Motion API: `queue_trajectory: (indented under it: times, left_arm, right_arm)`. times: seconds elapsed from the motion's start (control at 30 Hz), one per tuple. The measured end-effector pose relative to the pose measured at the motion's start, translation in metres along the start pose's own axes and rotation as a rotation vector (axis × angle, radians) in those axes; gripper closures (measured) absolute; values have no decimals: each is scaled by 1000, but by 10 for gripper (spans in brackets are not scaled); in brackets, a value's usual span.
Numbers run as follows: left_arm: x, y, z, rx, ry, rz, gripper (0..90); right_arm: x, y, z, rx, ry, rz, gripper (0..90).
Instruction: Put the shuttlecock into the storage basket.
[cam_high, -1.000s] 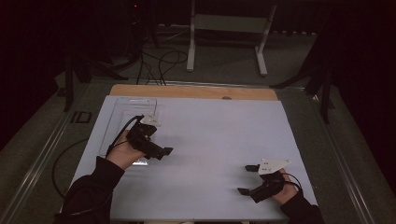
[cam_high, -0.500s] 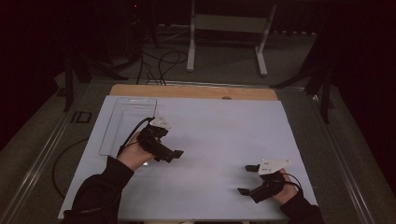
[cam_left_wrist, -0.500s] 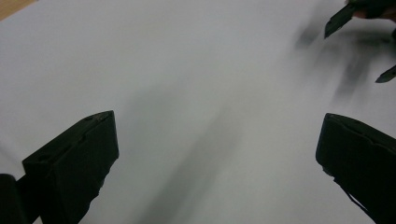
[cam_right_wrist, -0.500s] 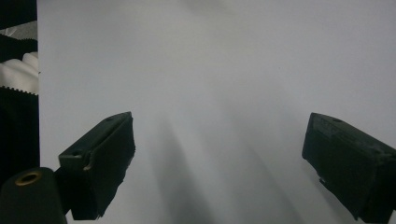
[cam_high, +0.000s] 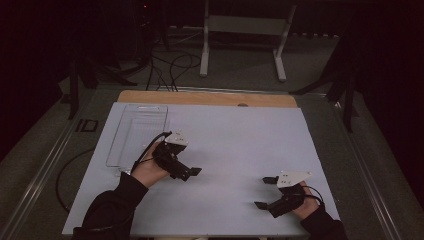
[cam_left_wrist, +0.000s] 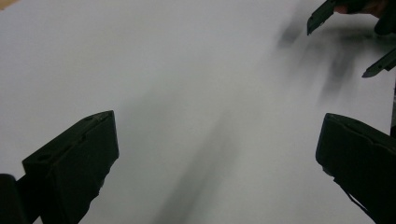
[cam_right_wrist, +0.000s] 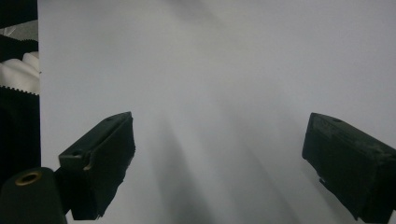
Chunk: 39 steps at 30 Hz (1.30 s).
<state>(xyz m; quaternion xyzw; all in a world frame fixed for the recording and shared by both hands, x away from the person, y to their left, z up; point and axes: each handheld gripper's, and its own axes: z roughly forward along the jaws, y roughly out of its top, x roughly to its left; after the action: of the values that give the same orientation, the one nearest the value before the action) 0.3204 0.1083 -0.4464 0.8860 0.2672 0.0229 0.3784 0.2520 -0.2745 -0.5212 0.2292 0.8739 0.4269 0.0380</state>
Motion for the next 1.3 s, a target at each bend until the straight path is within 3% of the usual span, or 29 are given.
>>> queue_trajectory:
  times: [0.3,0.53,0.93,1.3]
  left_arm:
    - [-6,-12,13,9,-53,24,3]
    - [-13,-18,16,14,-52,68,3]
    - [-20,-37,19,31,-90,68,3]
    - [-22,-52,19,35,-95,63,3]
  right_arm:
    - [0,0,0,-3,-3,-4,92]
    - [1,0,0,1,-4,-5,92]
    - [1,0,0,6,-9,-13,92]
    - [1,0,0,7,-6,-13,92]
